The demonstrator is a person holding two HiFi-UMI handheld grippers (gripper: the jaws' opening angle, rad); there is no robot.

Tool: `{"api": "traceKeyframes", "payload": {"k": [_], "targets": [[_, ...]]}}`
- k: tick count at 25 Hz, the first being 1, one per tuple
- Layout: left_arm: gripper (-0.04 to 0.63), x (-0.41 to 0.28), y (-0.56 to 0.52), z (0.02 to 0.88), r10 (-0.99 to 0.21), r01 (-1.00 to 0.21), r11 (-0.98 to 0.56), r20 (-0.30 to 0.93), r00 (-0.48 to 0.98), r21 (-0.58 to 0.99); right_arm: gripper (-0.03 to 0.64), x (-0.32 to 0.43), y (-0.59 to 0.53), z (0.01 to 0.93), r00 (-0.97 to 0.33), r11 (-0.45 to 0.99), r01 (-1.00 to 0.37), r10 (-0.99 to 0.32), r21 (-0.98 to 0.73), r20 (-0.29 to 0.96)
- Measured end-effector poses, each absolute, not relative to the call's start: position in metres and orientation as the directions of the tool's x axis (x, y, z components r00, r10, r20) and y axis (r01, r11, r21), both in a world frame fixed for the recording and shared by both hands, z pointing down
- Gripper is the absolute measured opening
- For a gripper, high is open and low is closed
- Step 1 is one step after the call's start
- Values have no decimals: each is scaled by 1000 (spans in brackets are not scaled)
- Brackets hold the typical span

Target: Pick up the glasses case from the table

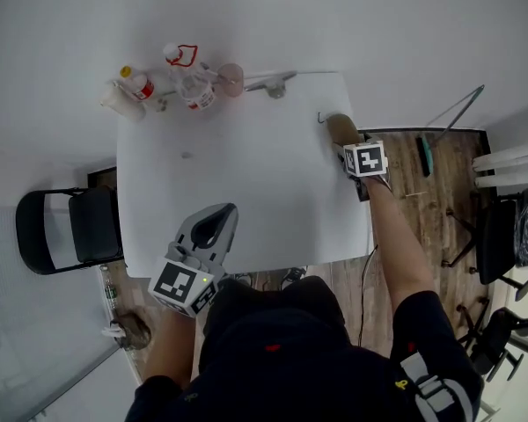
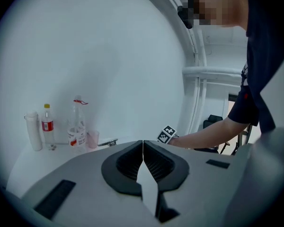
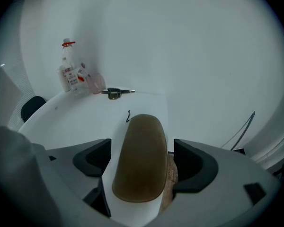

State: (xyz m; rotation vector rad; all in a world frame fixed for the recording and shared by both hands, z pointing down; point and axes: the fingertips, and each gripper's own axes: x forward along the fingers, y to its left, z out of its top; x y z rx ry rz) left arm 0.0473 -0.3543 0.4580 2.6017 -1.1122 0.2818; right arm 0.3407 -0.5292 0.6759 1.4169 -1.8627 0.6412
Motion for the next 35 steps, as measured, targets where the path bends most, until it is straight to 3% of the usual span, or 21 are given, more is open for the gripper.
{"api": "traceKeyframes", "payload": {"k": [7,14,27,35], "targets": [[23,33,-358,473,-689,-762,-615,331,644,204,397,340,-546,723,-186,303,-952,-480,-37,857],[23,25,-355,478,-690,-769,-603,347,635,210,402,338,-550,731,-186,284,-958,-476,-50,860],[23,25,-361,462,-678,-736,-664,308,668,135,400,310,-512,682,-210,295,-955,-645,-14,734],[23,27,-352,442,-672,-711,-693,249,698,120,400,260,-467,550,-310,374,-927,-801,23,513]]}}
